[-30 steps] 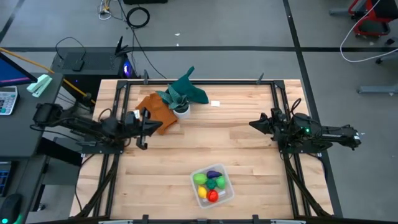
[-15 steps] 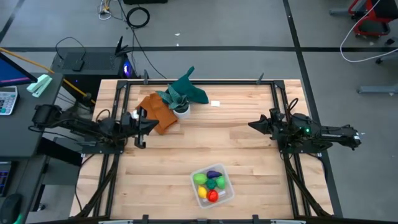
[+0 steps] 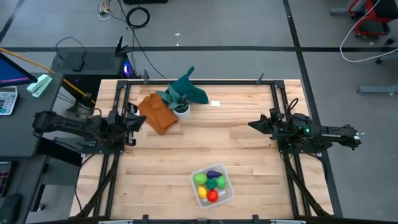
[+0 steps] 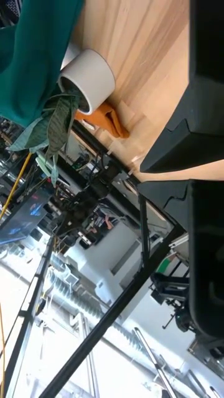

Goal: Pick and placing Produce into tupperware
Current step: Return to Home Position

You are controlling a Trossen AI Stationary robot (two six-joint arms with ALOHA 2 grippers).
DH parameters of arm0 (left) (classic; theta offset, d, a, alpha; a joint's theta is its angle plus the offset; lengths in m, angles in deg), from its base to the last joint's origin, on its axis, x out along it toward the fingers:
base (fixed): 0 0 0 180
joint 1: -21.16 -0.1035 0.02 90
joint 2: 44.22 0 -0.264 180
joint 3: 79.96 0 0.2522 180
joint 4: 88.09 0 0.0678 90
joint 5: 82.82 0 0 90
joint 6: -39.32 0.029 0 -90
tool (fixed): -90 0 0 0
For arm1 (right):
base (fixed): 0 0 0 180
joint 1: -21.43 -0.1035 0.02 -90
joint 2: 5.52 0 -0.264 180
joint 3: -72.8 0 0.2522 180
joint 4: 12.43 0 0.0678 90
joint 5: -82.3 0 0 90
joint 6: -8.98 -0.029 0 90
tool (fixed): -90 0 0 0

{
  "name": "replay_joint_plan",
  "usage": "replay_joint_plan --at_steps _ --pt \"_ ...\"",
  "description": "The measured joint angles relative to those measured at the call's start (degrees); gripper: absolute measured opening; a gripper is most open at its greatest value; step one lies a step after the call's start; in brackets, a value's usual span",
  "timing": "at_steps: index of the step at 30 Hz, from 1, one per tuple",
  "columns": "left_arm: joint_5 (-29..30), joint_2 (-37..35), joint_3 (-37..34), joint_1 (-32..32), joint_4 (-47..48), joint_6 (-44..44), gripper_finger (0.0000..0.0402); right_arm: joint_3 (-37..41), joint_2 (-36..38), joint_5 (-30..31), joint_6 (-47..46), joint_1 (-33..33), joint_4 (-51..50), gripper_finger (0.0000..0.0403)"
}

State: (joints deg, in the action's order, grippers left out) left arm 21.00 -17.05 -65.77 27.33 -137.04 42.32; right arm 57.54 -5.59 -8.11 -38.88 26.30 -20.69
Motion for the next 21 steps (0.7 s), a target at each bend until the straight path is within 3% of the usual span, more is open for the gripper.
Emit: replay_joint_plan --at_steps 16,21 --pt "-0.12 -26.93 0.00 0.00 35.13 -4.25 0.0003 0.00 0.00 0.00 0.04 0.01 0.04 0.0000" --pt "-0.13 -26.53 2.61 0.07 43.49 -5.41 0.0004 0.00 0.02 -0.01 -0.28 -0.01 0.05 0.0000"
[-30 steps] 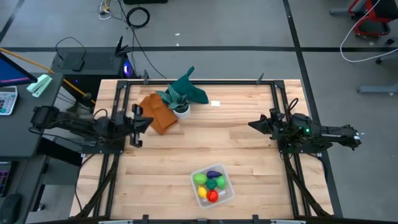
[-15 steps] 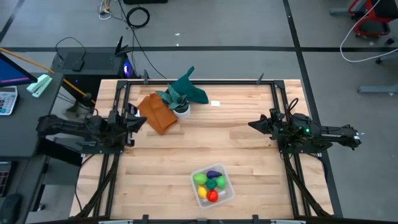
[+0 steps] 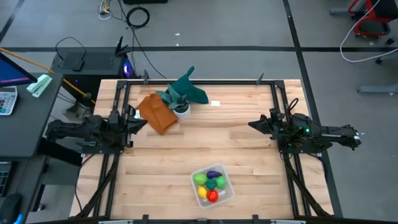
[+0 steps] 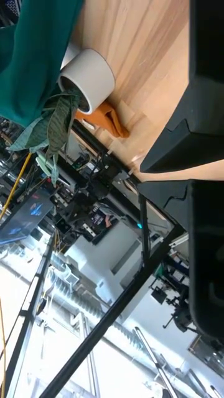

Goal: Pick and placing Produce into tupperware
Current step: Return to Home Position

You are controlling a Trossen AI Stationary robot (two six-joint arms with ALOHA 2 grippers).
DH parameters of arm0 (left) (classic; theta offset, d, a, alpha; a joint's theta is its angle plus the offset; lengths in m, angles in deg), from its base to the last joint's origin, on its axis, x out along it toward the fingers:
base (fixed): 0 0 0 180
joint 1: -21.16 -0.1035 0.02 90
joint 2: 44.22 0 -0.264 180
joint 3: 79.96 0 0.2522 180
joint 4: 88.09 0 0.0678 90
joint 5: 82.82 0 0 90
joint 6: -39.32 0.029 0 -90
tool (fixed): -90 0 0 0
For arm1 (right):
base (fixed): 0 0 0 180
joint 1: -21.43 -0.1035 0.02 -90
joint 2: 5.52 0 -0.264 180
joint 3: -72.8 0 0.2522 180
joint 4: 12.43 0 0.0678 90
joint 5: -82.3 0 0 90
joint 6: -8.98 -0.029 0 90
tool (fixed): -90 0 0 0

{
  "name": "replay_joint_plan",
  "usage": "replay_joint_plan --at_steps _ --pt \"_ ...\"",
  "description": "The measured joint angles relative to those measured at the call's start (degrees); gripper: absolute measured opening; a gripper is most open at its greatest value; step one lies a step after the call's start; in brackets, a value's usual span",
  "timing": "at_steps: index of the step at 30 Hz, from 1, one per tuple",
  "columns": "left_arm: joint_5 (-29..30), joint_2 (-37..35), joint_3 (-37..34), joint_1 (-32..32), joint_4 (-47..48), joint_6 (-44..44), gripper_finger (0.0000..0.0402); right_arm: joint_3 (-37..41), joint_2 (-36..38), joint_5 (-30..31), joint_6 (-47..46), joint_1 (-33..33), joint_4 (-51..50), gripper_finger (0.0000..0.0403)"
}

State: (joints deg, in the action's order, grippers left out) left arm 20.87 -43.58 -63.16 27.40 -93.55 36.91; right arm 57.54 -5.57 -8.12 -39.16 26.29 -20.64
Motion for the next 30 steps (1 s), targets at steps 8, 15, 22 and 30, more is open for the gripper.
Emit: replay_joint_plan --at_steps 8,15,22,30 --pt "0.08 -0.54 7.08 0.00 15.21 0.06 0.0004 0.00 0.00 -0.01 0.22 0.00 -0.33 0.0000" --pt "0.76 -0.54 5.25 0.00 15.94 -2.18 0.0005 -0.02 0.00 0.03 0.33 0.00 -0.77 0.0000" --pt "0.89 -0.54 4.88 0.00 12.20 0.09 0.0004 -0.02 0.00 0.29 0.03 0.00 -0.81 0.0000" --pt "-1.07 -0.54 4.87 0.00 12.09 0.52 0.0004 -0.02 0.00 0.32 -0.28 0.01 -0.86 0.0000"
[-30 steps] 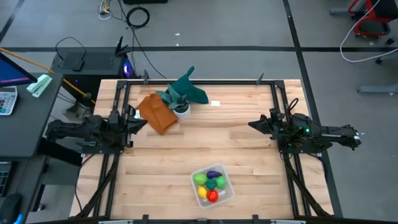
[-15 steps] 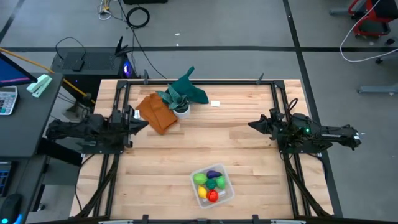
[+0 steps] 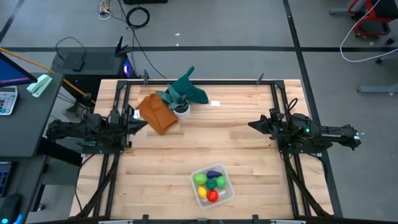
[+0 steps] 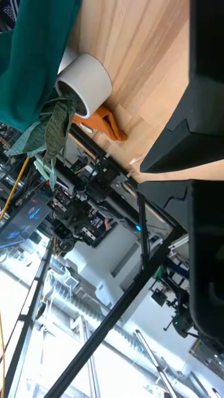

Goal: Pick and placing Produce into tupperware
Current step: Return to Home Position

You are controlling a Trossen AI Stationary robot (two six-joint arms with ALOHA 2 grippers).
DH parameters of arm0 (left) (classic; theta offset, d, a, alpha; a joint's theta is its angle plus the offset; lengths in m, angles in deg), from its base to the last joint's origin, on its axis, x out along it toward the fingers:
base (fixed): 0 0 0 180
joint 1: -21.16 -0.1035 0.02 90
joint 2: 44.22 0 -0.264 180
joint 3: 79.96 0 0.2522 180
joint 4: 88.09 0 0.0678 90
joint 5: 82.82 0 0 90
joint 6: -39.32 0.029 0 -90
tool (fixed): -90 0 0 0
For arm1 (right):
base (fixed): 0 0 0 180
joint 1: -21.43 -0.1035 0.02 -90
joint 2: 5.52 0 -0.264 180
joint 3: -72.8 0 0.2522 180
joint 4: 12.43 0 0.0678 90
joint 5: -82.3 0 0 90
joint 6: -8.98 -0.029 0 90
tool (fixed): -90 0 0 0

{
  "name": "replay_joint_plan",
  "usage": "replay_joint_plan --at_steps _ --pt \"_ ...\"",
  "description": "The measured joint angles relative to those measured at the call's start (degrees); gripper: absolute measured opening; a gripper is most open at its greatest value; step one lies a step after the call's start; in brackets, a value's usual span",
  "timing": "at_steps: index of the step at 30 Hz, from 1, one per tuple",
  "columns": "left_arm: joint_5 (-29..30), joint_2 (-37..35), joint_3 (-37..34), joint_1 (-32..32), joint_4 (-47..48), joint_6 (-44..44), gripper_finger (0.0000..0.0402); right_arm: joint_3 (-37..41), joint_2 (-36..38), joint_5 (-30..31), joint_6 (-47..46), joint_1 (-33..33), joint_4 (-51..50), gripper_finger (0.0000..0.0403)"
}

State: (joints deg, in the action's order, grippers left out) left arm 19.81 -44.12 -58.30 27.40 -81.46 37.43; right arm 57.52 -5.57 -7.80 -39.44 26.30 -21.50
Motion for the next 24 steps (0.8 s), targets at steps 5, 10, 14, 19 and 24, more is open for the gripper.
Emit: replay_joint_plan --at_steps 5,10,14,19,24 --pt "-0.62 0.04 -0.59 0.00 -1.04 -0.42 0.0003 0.00 0.00 0.04 0.00 0.02 -0.02 0.0000" --pt "-0.86 0.07 -6.74 -0.02 -10.99 -0.42 0.0005 0.00 0.00 0.04 -0.02 -0.01 -0.04 0.0000" --pt "-0.47 0.24 -7.34 -0.07 -10.35 -0.39 0.0003 0.00 -0.02 0.08 -0.69 0.02 -0.05 0.0000" --pt "-0.46 0.15 -7.38 -0.07 -10.06 0.00 0.0007 0.00 -0.02 0.09 -0.31 0.01 -1.17 0.0000" --pt "-0.46 0.15 -7.42 -0.07 -9.97 -0.52 0.0003 0.00 -0.02 0.20 1.90 0.02 -2.08 0.0000"
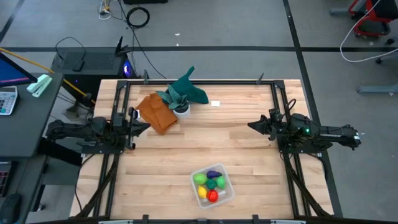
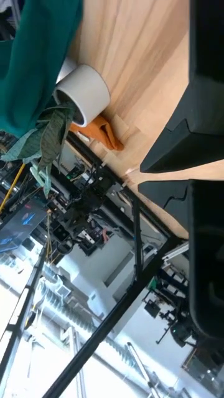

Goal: Pick and placing Produce into tupperware
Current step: Return to Home Position

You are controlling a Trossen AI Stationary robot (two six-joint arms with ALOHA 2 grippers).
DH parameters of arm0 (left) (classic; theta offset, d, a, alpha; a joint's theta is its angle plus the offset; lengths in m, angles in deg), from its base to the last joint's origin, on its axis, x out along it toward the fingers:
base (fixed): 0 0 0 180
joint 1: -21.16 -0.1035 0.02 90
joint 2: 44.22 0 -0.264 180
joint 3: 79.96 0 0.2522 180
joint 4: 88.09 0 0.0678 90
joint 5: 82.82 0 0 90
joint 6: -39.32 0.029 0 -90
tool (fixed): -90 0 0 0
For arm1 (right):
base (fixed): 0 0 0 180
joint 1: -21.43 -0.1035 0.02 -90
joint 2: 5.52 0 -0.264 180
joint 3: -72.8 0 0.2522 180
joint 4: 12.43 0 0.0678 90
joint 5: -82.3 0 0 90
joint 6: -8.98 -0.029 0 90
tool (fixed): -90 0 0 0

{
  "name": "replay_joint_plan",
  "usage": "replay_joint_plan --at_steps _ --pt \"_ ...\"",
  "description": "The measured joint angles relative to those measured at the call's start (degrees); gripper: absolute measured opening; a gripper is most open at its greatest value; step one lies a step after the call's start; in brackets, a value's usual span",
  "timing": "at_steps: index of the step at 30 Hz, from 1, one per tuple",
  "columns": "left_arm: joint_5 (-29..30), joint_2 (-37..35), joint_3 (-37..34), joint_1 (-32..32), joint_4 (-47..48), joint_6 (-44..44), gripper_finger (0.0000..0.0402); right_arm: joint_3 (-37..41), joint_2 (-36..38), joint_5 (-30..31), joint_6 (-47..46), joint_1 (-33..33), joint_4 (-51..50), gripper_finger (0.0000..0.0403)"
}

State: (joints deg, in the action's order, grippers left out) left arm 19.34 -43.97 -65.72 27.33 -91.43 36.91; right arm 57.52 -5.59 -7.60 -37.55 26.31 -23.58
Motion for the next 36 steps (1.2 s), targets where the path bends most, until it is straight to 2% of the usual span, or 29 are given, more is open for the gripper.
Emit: replay_joint_plan --at_steps 7,23,31,36 --pt "0.00 0.00 -0.01 0.00 0.54 -1.45 0.0009 0.00 0.02 0.45 4.33 -0.02 0.17 0.0000" --pt "0.10 0.00 -0.06 0.00 2.47 -4.60 0.0008 0.00 0.02 0.37 6.23 -0.02 0.28 0.0000" --pt "5.82 0.00 -0.06 0.00 3.29 -7.85 0.0008 0.00 0.02 0.37 6.25 -0.02 0.20 0.0000" --pt "6.41 0.00 -0.06 0.00 5.40 -11.96 0.0012 0.00 0.02 0.37 6.25 0.00 0.20 0.0000"
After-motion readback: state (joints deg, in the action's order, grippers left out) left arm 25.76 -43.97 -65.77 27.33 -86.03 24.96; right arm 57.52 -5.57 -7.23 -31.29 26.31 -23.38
